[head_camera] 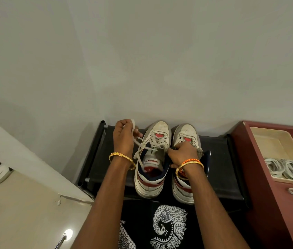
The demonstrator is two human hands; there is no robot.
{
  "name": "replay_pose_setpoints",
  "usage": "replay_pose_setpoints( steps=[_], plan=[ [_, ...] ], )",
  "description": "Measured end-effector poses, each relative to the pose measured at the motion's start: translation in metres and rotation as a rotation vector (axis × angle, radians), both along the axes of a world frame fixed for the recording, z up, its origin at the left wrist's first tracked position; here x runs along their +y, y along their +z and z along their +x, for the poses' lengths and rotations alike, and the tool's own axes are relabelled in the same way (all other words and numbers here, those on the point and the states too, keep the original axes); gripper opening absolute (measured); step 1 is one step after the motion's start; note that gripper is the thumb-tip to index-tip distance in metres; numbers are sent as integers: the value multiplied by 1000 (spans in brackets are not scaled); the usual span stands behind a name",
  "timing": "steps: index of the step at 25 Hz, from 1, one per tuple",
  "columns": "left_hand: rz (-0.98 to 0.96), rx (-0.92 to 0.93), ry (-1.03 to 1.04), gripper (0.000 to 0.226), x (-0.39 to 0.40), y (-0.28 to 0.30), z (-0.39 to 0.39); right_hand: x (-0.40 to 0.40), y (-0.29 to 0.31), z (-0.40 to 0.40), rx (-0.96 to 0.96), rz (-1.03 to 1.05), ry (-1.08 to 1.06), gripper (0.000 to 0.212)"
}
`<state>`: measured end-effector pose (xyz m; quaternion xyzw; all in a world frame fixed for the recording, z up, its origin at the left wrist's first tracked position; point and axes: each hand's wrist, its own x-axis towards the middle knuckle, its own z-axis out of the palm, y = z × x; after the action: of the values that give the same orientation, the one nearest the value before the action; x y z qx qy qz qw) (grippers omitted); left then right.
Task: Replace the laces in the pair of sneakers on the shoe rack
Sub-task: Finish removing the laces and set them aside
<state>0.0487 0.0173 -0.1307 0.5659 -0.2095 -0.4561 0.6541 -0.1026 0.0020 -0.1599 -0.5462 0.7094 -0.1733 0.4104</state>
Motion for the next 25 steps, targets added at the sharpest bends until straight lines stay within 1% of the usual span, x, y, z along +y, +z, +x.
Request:
replay_pose_setpoints(
  steps=[2,3,4,5,6,7,8,9,10,12,13,15,17,19,21,23,25],
  plan=[
    [90,-63,118,16,0,-3,-4,1,-1,1,-5,-10,9,20],
    [147,-125,205,15,1,-3,-5,3,-1,2,5,-29,21,16],
    [227,-229,298,24,2,-4,-5,4,-1,4,37,-65,37,14],
    [306,-357,352,38,3,-6,-3,6,-2,6,87,-115,49,20],
    [353,-482,336,51,5,-7,-1,9,-2,9,142,-169,69,27],
    [382,-596,245,58,8,-7,-1,11,-1,13,199,-234,101,32],
    [398,-698,111,57,11,-5,-3,12,0,17,251,-304,146,35],
    [411,-769,-21,51,14,-5,-6,10,-1,22,302,-367,204,37],
    [426,-790,-123,42,16,-4,-9,8,-3,27,354,-415,269,38],
    [463,-738,-264,29,16,-6,-11,0,-9,36,483,-417,381,34],
    [478,-753,-328,26,16,-9,-10,-4,-13,39,538,-384,402,32],
    [507,-900,-465,21,15,-20,-8,-11,-19,42,587,-338,374,29],
    [525,-1081,-547,33,13,-31,-8,-15,-24,42,585,-345,333,27],
    [534,-1197,-519,32,10,-36,-11,-15,-25,42,545,-362,317,24],
    [535,-1187,-480,32,6,-39,-15,-15,-24,41,442,-409,231,20],
    [524,-1175,-477,35,6,-42,-17,-18,-21,35,269,-472,54,12],
    [514,-1173,-482,35,6,-43,-17,-22,-19,27,103,-460,-127,10]
  ],
)
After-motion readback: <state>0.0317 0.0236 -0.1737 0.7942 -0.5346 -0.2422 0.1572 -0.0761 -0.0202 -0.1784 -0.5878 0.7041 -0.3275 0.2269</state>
